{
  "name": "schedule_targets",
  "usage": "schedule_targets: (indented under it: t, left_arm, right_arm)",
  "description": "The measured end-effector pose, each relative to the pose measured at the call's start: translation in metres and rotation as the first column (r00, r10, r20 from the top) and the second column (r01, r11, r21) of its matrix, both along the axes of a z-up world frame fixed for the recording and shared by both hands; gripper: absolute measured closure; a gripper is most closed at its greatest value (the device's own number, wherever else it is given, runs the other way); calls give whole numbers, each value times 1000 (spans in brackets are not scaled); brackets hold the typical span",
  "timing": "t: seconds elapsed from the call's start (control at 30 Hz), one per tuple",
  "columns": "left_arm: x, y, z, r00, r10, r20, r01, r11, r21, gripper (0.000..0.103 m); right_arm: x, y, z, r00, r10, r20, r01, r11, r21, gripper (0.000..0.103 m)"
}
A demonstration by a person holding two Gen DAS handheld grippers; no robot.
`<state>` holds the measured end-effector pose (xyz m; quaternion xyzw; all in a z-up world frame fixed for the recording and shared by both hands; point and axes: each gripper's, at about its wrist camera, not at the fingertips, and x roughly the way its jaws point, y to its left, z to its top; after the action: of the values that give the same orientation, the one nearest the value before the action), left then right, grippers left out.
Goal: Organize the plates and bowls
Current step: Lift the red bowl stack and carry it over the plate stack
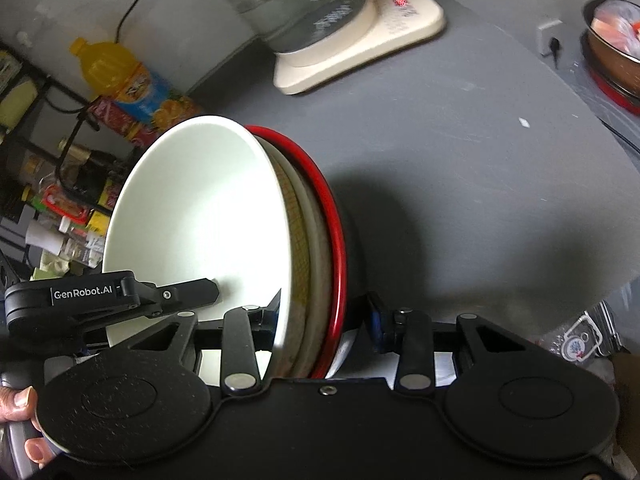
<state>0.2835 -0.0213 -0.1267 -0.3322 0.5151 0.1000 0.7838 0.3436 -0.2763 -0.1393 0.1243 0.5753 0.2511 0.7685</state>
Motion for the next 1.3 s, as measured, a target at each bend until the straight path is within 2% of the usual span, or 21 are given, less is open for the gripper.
schedule_targets:
  t: [0.33, 0.73, 1.3]
  left_arm:
    - [-33, 69, 31, 997, 56, 55, -57, 998, 14, 69]
    - [-93, 146, 60, 984, 135, 112, -139, 990, 29, 69]
    - [-144, 216, 39, 959, 276, 60, -275, 961, -18, 69]
  right_arm:
    - [-13, 75, 21, 997, 66, 50, -67, 998, 22, 66]
    - [-35, 164, 47, 984, 152, 89, -156, 987, 41, 66]
    - [-67, 247, 31, 960, 280, 28, -280, 960, 6, 66]
